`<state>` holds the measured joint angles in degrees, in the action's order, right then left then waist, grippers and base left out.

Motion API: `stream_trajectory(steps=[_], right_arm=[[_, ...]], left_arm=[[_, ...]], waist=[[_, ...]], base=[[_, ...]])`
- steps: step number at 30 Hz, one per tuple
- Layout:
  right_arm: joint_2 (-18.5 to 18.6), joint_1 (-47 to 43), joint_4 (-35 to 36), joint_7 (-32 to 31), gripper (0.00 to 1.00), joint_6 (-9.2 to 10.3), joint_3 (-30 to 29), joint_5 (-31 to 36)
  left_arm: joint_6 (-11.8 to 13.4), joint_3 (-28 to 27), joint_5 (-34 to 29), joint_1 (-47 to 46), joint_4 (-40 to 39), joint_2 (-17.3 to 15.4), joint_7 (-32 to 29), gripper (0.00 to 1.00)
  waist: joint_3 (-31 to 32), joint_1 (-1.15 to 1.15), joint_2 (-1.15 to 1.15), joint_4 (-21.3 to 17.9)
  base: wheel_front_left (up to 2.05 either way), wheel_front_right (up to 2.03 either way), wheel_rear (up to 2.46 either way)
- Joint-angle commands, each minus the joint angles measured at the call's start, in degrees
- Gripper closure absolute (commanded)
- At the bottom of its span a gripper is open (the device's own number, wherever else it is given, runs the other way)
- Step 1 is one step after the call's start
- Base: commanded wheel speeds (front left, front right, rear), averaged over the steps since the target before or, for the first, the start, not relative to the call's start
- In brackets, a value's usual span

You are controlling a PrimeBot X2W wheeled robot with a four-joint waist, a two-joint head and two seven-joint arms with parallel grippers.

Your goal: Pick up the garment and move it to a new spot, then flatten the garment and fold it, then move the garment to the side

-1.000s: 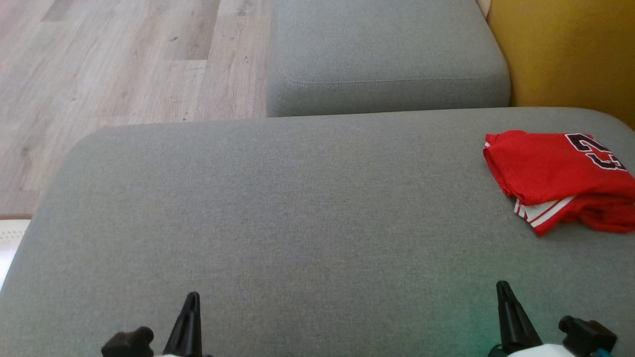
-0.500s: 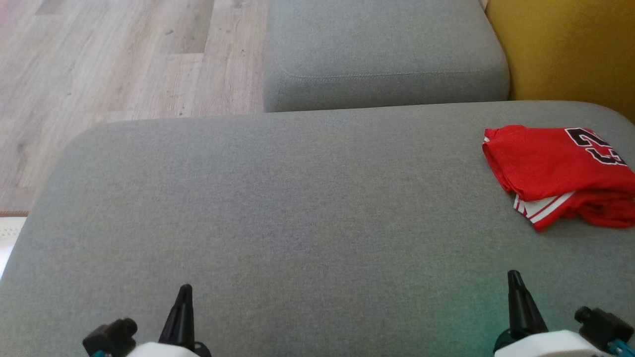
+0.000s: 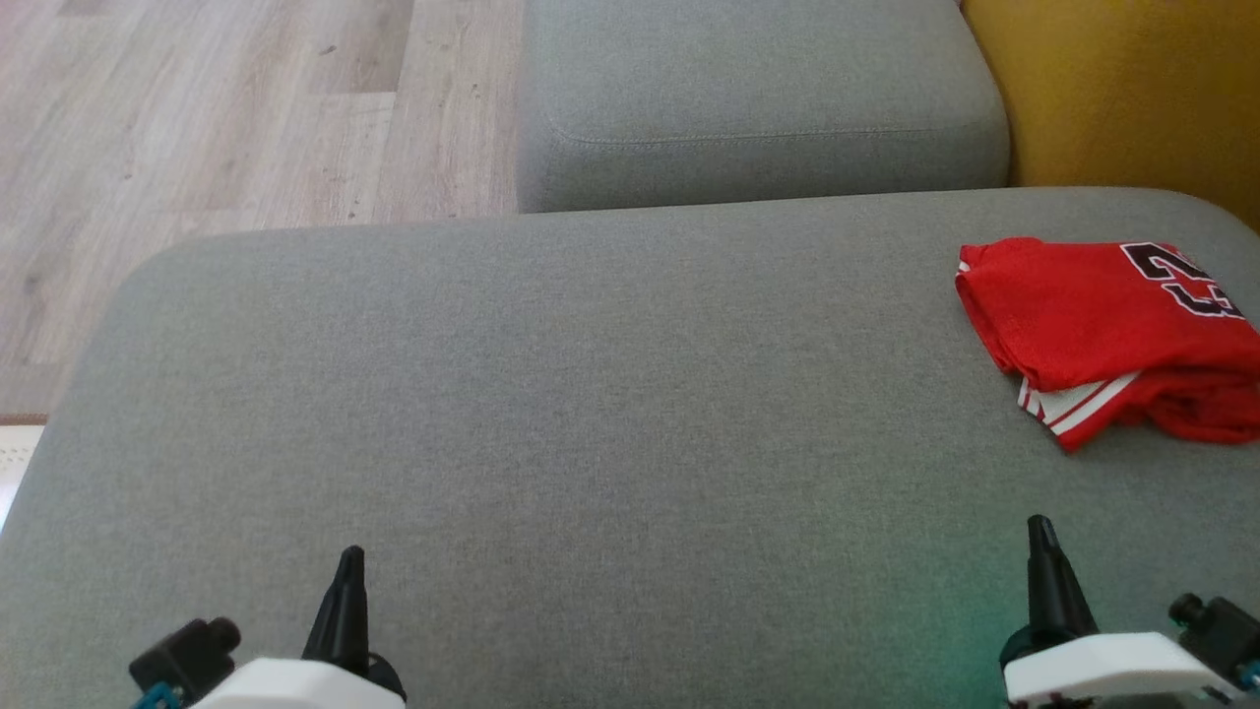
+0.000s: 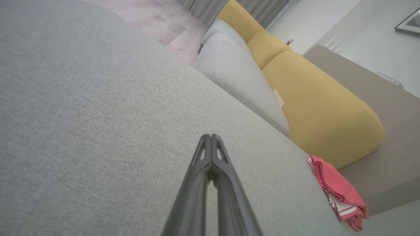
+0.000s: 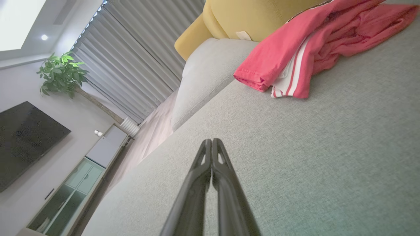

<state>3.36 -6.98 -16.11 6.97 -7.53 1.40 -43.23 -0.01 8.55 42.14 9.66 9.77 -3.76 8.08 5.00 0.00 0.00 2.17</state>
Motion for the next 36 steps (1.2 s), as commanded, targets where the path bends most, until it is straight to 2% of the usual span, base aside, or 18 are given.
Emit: stream_trajectory(steps=[1, 36], right_arm=[[0.3, 3.2, 2.0, -0.6, 1.0, 0.02, -0.1, -2.1], [0.1, 7.7, 2.1, -6.2, 1.0, 0.03, -3.4, -23.4]], left_arm=[[-0.5, -1.5, 2.1, -3.6, -1.4, -0.9, -0.3, 1.0], [-3.6, -6.3, 24.7, -9.0, 1.1, -1.0, -5.7, 1.0]], waist=[[-0.1, 0.0, 0.0, -0.1], [-2.4, 0.0, 0.0, -1.0]], base=[[0.0, 0.0, 0.0], [0.0, 0.0, 0.0]])
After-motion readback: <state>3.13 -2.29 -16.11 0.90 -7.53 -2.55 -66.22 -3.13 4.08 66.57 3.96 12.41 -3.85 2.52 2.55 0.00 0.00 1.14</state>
